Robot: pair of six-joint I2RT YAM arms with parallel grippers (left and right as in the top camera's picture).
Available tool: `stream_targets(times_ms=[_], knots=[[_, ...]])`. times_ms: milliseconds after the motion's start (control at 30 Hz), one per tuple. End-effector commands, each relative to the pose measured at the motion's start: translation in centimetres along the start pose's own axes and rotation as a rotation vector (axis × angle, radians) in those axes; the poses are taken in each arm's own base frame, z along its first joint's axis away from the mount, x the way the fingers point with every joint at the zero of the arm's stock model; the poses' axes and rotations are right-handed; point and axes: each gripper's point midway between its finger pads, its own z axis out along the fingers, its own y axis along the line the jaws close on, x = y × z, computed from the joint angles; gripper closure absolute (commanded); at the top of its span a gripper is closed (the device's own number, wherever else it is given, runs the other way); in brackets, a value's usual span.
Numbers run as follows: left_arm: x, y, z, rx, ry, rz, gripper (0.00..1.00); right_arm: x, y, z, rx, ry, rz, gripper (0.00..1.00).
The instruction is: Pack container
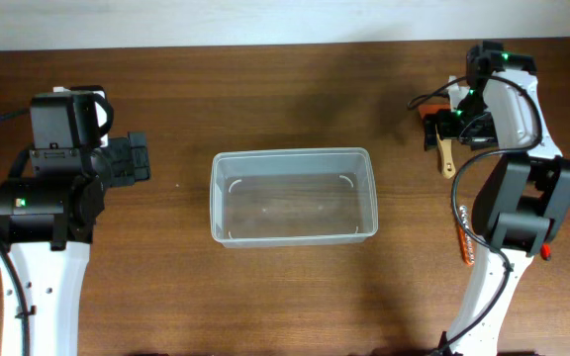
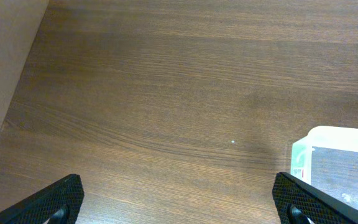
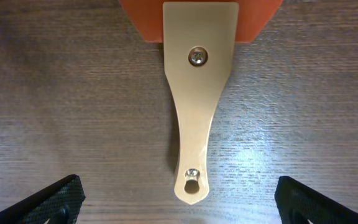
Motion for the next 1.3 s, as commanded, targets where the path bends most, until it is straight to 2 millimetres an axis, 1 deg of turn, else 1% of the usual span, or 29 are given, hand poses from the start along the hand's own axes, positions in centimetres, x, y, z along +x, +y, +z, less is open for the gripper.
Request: stream_targets(times_ms=[0, 167, 400, 567, 767, 1267], knots=[[-0.7, 0.4, -0.6, -0.014, -0.023, -0.016, 0.01, -0.7, 0.2, 0.3, -0.013, -0.015, 0.002, 0.01], [-0.7, 0.4, -0.6, -0.014, -0.023, -0.016, 0.01, -0.8, 0.0, 0.6, -0.013, -0.018, 0.004, 0.01], [-0.7, 0.4, -0.6, -0.014, -0.023, -0.016, 0.01, -0.7, 0.0, 1.7, -0.016, 0.006, 0.005, 0.01], [-0.7, 0.4, -0.6, -0.014, -0.023, -0.016, 0.01, -1.1, -0.2, 2.2, -0.004, -0.003, 0.035, 0.01], [-0.7, 0.4, -0.6, -0.014, -0.023, -0.016, 0.01, -0.9, -0.2, 3.5, -0.008, 0.022, 0.035, 0.01], [-0.7, 0.4, -0.6, -0.014, -0.023, -0.016, 0.01, -1.8, -0.3, 3.7, -0.003, -0.013, 0.031, 0.01]])
